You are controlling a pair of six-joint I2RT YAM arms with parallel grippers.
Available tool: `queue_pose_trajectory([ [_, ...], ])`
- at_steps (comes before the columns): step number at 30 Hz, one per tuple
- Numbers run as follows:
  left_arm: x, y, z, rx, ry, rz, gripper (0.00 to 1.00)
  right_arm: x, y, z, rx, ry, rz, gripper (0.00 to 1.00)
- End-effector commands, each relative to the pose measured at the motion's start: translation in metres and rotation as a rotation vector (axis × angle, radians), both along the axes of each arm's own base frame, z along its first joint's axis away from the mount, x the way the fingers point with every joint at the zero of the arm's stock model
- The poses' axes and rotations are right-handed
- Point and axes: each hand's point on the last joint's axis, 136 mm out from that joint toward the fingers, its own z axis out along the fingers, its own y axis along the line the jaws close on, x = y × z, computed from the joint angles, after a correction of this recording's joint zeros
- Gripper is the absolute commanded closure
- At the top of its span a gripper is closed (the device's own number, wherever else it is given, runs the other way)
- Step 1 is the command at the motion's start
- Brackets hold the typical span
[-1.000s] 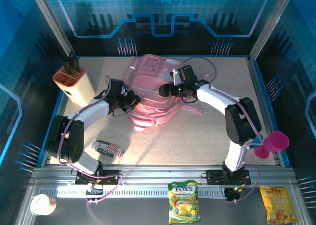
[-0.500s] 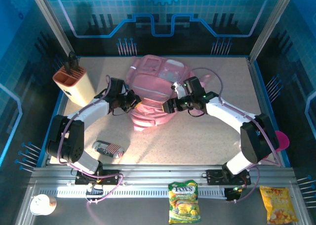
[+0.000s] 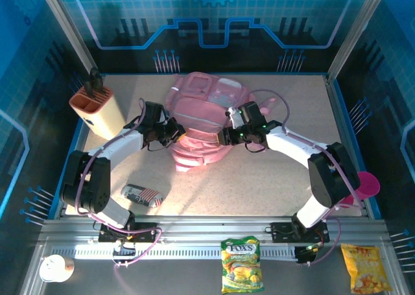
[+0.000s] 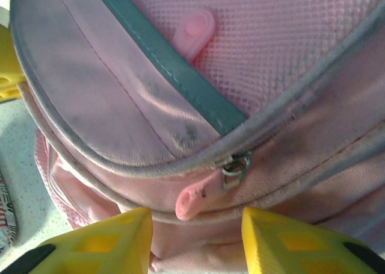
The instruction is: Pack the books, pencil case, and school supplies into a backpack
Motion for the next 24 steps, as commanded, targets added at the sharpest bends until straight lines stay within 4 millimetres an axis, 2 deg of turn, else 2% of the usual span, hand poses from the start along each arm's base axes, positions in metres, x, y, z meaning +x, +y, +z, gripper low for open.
queue_pose_trajectory([
  [1, -0.001, -0.018, 0.019, -0.044, -0.044, -0.078, 0.97, 0.007, 0.015, 0.007, 0.084, -0.006, -0.007, 0.59],
  [8, -0.002, -0.018, 0.018, -0.048, -0.045, -0.080, 0.97, 0.013, 0.020, -0.002, 0.097, 0.025, -0.020, 0.73],
  [12, -0.003, -0.018, 0.018, -0.050, -0.043, -0.081, 0.96, 0.014, 0.017, -0.004, 0.087, 0.016, -0.038, 0.74],
  [17, -0.002, -0.018, 0.019, -0.052, -0.048, -0.081, 0.96, 0.016, 0.011, -0.007, 0.059, -0.002, -0.069, 0.62],
  [24, 0.000, -0.018, 0.021, -0.053, -0.051, -0.080, 0.96, 0.019, 0.021, -0.006, 0.070, -0.018, -0.064, 0.53],
])
